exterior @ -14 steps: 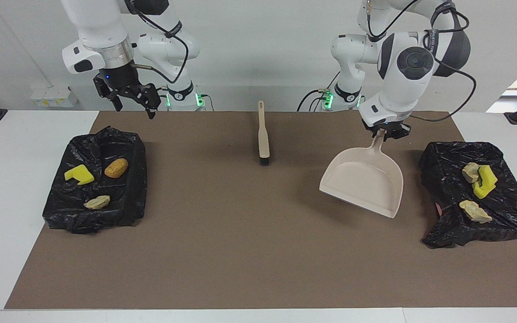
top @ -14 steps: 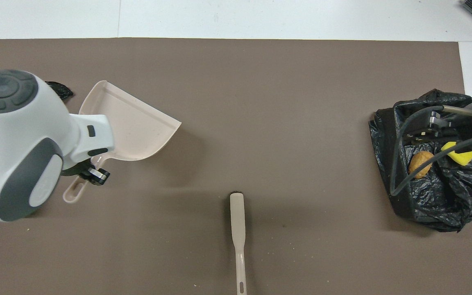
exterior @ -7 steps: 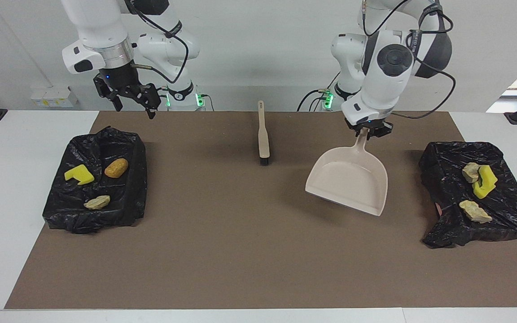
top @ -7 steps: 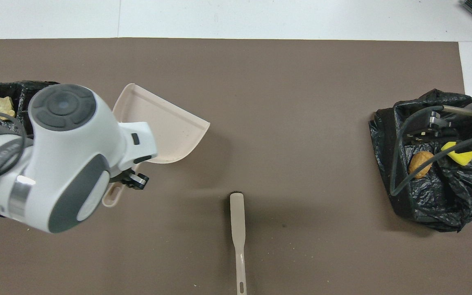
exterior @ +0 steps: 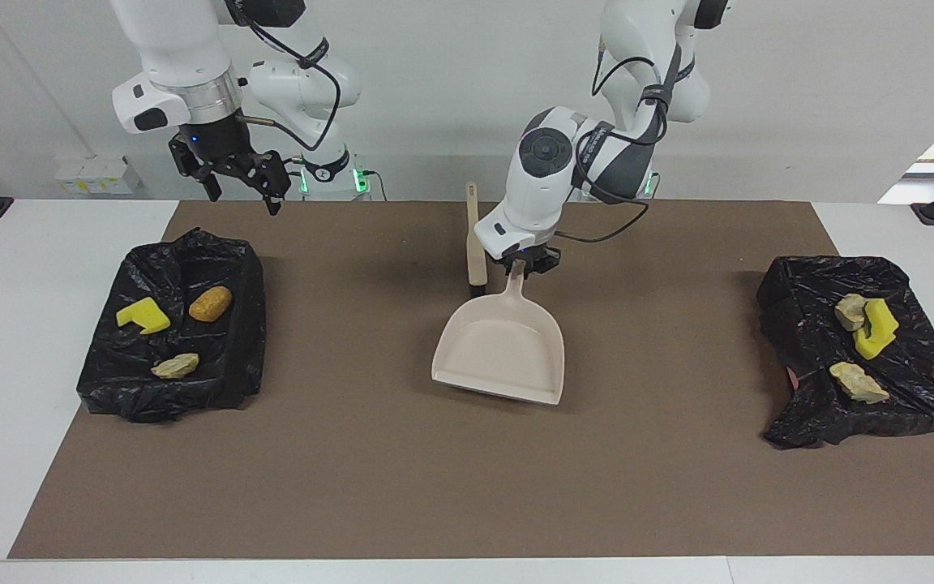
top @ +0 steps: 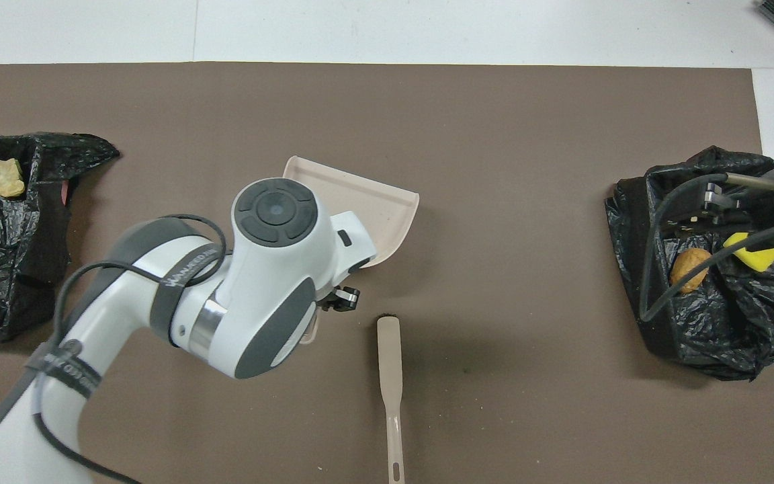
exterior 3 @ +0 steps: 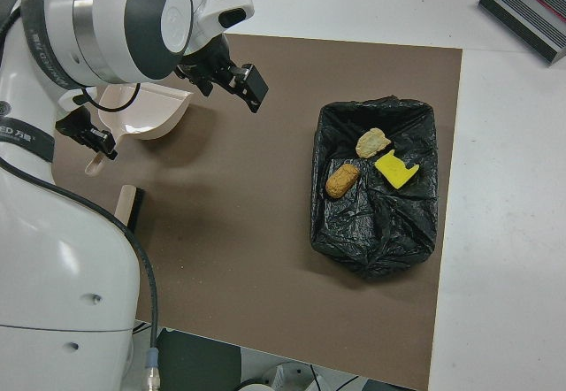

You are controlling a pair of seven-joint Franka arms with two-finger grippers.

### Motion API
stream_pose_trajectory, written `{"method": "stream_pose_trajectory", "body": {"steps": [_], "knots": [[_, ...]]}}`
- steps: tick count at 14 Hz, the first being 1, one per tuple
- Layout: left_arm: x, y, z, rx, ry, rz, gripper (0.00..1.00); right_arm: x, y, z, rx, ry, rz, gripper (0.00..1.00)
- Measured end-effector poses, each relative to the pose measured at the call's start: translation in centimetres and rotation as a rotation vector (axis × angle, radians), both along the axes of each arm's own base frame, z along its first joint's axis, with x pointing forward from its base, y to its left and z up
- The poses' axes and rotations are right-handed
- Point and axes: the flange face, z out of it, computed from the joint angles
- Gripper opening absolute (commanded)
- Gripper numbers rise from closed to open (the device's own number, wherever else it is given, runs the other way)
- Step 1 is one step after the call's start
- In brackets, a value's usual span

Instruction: Sweep and dump trash in bin

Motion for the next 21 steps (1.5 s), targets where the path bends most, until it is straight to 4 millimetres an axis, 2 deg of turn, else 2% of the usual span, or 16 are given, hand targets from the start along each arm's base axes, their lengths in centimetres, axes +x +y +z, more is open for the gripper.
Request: {"method": "stream_pose_trajectory", "body": {"steps": [1,2,3,5,8,10,13,16,19,21], "knots": [[0.5,-0.4,-1.1,-0.012,-0.009,0.026,0.00,0.0,0.0,0.0,0.000,0.000,0.000,1.00],[0.8,-0.5,-1.9,-0.015,-0.013,0.039,0.99,0.0,0.0,0.0,0.000,0.000,0.000,1.00],[1.0,-0.5,-2.3,-0.015,-0.016,0.045,1.00,0.0,0.0,0.0,0.000,0.000,0.000,1.00],[1.5,-0.2,-1.9,-0.022,-0.031,0.056,1.00,0.0,0.0,0.0,0.000,0.000,0.000,1.00],[3.4,2.2,0.6,-0.036,-0.061,0.103,1.00,0.0,0.0,0.0,0.000,0.000,0.000,1.00],[5.0,5.4,2.2,-0.040,-0.070,0.155,1.00,0.0,0.0,0.0,0.000,0.000,0.000,1.00],[7.9,10.8,3.0,-0.041,-0.082,0.225,1.00,0.0,0.0,0.0,0.000,0.000,0.000,1.00],[10.2,16.0,4.0,-0.055,-0.116,0.182,1.00,0.0,0.0,0.0,0.000,0.000,0.000,1.00],[12.1,22.9,5.5,-0.063,-0.150,0.113,1.00,0.0,0.0,0.0,0.000,0.000,0.000,1.00],[12.5,27.4,7.0,-0.046,-0.168,0.071,1.00,0.0,0.1,0.0,0.011,0.001,0.001,1.00]]}}
